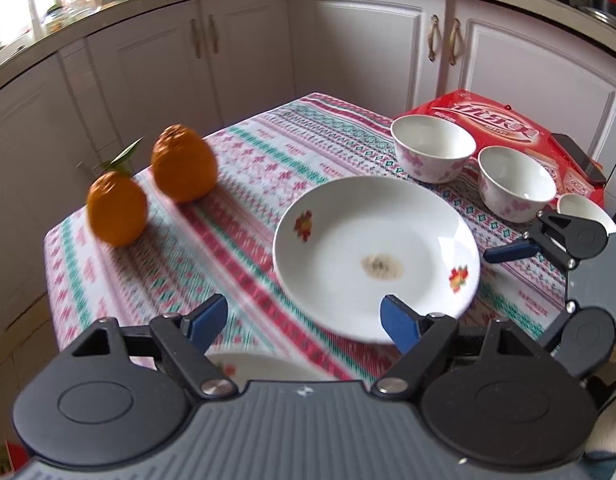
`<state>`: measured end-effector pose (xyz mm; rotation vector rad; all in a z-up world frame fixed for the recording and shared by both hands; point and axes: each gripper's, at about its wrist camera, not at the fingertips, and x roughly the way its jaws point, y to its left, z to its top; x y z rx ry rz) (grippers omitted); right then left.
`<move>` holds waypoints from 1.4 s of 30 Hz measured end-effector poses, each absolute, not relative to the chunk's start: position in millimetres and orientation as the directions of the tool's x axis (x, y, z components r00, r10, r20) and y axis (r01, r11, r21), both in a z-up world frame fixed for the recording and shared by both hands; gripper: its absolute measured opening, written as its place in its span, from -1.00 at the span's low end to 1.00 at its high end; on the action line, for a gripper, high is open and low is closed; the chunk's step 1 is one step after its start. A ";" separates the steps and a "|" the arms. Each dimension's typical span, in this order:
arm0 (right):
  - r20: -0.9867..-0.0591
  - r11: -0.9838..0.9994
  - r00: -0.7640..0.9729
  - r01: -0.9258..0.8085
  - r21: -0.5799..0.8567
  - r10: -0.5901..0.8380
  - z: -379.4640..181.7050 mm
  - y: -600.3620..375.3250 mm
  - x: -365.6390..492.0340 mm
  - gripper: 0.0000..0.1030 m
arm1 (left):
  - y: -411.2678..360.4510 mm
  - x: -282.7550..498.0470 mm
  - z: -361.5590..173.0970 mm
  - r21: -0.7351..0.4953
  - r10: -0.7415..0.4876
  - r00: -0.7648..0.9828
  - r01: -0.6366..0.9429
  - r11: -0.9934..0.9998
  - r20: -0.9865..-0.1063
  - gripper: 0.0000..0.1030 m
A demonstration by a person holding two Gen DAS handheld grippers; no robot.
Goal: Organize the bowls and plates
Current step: 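Close the left gripper on the rim of the stained white plate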
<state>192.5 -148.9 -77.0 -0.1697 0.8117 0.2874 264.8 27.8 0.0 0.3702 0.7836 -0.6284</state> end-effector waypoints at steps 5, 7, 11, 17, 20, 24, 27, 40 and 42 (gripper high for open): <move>-0.721 0.955 0.666 -0.297 -0.021 0.191 -79.6 -151.9 204.5 1.00 | 7.1 292.6 -9.2 0.058 -0.411 0.501 0.684 0.727 -0.761 0.60; -0.715 0.955 0.670 -0.298 -0.013 0.200 -79.7 -152.9 207.1 0.95 | -0.1 301.7 -13.2 0.054 -0.416 0.486 0.698 0.714 -0.769 0.58; -0.713 0.953 0.664 -0.302 0.018 0.224 -81.8 -156.4 212.3 0.84 | -12.2 319.5 -19.7 0.043 -0.427 0.457 0.720 0.692 -0.780 0.54; -0.704 0.952 0.670 -0.306 0.027 0.235 -80.0 -159.9 214.2 0.71 | -25.7 345.8 -31.1 0.021 -0.424 0.404 0.743 0.669 -0.811 0.41; -0.701 0.950 0.673 -0.311 0.023 0.237 -80.3 -158.7 212.6 0.66 | -31.9 357.2 -36.7 -0.003 -0.425 0.365 0.757 0.654 -0.828 0.35; -0.700 0.947 0.670 -0.319 0.029 0.247 -79.7 -158.0 213.0 0.64 | -38.3 367.2 -40.0 -0.022 -0.426 0.326 0.773 0.634 -0.844 0.31; -0.699 0.945 0.668 -0.325 0.036 0.256 -79.8 -158.2 212.4 0.62 | -42.6 374.4 -42.4 -0.020 -0.409 0.291 0.794 0.607 -0.865 0.21; -0.693 0.943 0.671 -0.330 0.041 0.265 -80.3 -159.2 214.9 0.61 | -58.8 398.3 -48.3 -0.055 -0.366 0.166 0.850 0.523 -0.916 0.14; -0.691 0.943 0.672 -0.331 0.042 0.266 -80.9 -159.8 216.2 0.63 | -58.7 399.7 -48.4 -0.058 -0.368 0.165 0.849 0.525 -0.915 0.15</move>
